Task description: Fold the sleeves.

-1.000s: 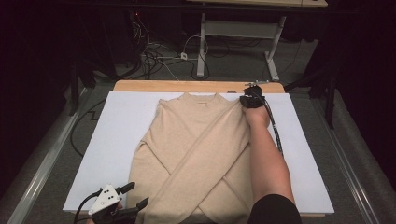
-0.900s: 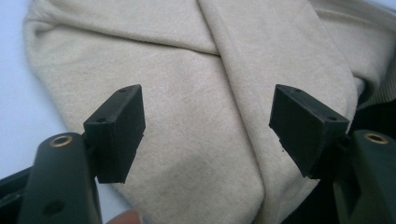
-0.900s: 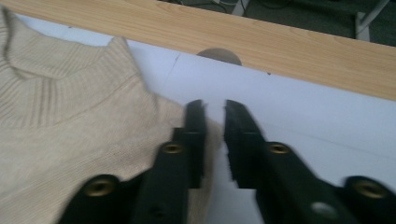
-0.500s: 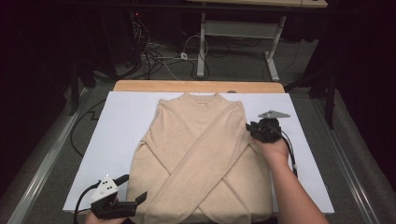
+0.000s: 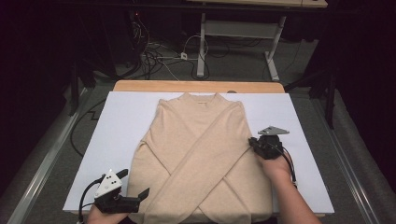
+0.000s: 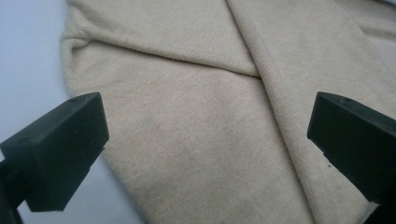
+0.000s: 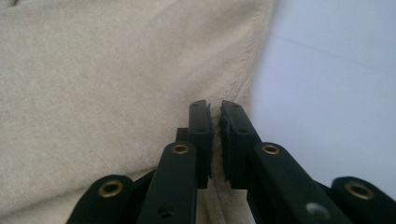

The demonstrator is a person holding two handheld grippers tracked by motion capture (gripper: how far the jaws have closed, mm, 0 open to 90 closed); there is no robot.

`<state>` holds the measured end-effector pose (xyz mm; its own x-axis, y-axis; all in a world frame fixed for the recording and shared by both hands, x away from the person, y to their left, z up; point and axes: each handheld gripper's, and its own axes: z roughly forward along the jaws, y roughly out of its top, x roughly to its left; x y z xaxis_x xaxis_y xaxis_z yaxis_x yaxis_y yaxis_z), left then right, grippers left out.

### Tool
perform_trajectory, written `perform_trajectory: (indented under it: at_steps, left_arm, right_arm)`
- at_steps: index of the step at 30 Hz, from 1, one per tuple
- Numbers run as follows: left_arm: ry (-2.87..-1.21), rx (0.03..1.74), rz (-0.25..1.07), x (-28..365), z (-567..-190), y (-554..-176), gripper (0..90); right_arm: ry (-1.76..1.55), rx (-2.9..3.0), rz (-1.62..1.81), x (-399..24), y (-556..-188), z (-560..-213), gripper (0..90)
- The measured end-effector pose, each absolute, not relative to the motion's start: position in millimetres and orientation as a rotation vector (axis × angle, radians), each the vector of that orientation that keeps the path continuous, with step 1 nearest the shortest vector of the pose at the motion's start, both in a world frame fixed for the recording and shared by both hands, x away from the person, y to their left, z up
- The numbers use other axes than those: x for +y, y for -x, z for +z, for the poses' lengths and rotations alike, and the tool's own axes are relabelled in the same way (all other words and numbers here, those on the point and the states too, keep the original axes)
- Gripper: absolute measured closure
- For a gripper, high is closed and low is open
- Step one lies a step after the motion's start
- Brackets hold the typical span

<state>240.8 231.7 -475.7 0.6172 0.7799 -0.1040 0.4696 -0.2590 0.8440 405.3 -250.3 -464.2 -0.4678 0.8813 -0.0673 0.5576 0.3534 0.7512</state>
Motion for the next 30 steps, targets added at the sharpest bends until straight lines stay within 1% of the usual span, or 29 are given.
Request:
perform_trajectory:
  at_steps: [3, 5, 6, 10, 12, 17, 23, 28, 30]
  left_arm:
    - [-1.918, 0.998, 0.424, 233, -476, -242, 0.0]
    - [-1.915, 1.008, 0.425, 233, -476, -244, 0.0]
    - [-1.920, 1.013, 0.428, 235, -476, -245, 0.0]
    - [-1.916, 1.044, 0.440, 239, -476, -247, 0.0]
    - [-1.923, 1.055, 0.454, 240, -476, -250, 0.0]
    - [-1.936, 1.101, 0.467, 245, -477, -260, 0.0]
    - [-2.014, 1.162, 0.477, 241, -484, -275, 0.0]
    - [-2.052, 1.203, 0.482, 238, -485, -283, 0.0]
    - [-2.066, 1.226, 0.447, 239, -487, -286, 1.6]
  right_arm:
    - [-1.260, 2.123, 0.936, -263, -404, -459, 85.3]
    - [-1.286, 2.120, 0.921, -268, -405, -463, 84.5]
    - [-1.299, 2.126, 0.932, -270, -406, -467, 82.3]
    - [-1.305, 2.097, 1.019, -272, -396, -462, 62.5]
    - [-1.287, 2.079, 1.055, -276, -383, -457, 58.4]
    - [-1.265, 2.086, 1.110, -287, -339, -458, 55.6]
    - [-1.254, 2.104, 1.137, -292, -290, -466, 53.0]
    - [-1.218, 2.086, 1.149, -293, -271, -468, 51.0]
    - [-1.238, 2.087, 1.167, -294, -267, -471, 49.6]
